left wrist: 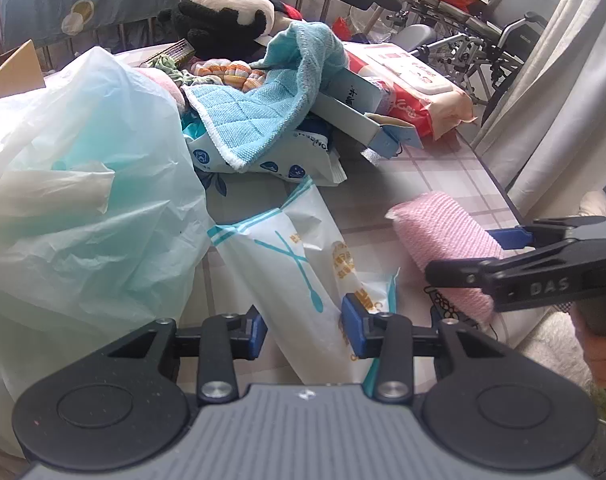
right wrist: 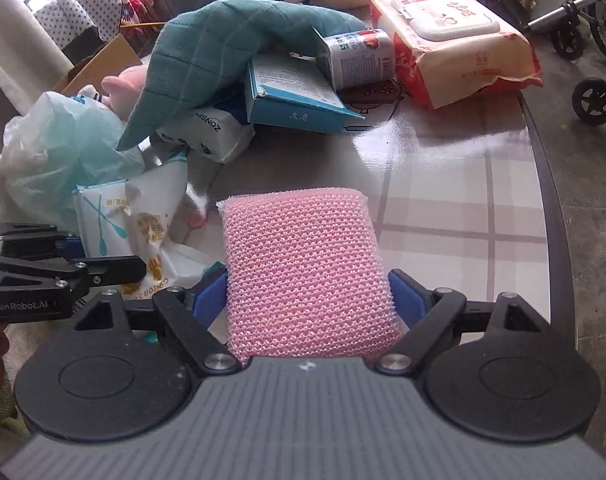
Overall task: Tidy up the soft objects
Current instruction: 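Grasp the pink knitted sponge with the right tool and lift it, then carry the wipes packet and pink sponge into the cardboard box and release both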
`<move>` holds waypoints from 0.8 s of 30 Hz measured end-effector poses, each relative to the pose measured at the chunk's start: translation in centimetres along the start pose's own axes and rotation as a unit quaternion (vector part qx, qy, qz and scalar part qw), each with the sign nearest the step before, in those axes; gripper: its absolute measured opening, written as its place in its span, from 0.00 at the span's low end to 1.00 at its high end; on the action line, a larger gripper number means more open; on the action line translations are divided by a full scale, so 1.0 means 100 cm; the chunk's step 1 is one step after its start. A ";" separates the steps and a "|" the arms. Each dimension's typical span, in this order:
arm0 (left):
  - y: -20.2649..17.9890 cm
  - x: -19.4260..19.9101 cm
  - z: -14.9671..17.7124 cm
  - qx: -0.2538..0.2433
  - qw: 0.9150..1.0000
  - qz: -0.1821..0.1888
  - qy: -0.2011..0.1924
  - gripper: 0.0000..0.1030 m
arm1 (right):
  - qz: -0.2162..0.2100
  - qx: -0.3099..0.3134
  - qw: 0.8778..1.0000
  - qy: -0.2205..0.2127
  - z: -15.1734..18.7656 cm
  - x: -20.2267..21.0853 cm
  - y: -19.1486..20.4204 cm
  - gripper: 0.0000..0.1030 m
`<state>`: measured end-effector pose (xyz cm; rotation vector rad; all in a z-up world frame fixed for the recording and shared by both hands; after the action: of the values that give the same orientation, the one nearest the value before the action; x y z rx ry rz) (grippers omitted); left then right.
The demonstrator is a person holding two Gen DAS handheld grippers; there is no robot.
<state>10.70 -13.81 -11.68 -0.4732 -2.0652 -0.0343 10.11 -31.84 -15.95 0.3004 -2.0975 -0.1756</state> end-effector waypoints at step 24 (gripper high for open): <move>0.005 0.080 0.006 0.027 0.995 0.072 -0.069 0.17 | -0.096 -0.036 0.992 -0.078 -0.011 0.038 0.052 0.75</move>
<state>6.81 -10.74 -5.41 -0.6047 -2.1546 0.1425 8.41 -27.96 -11.06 0.4568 -2.2097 -0.4002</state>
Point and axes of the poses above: each gripper's, at about its wrist camera, not at the fingertips, and x roughly against the way its jaws point, y to its left, z to its underside, the point moved 4 cm from there along -x, roughly the way its jaws point
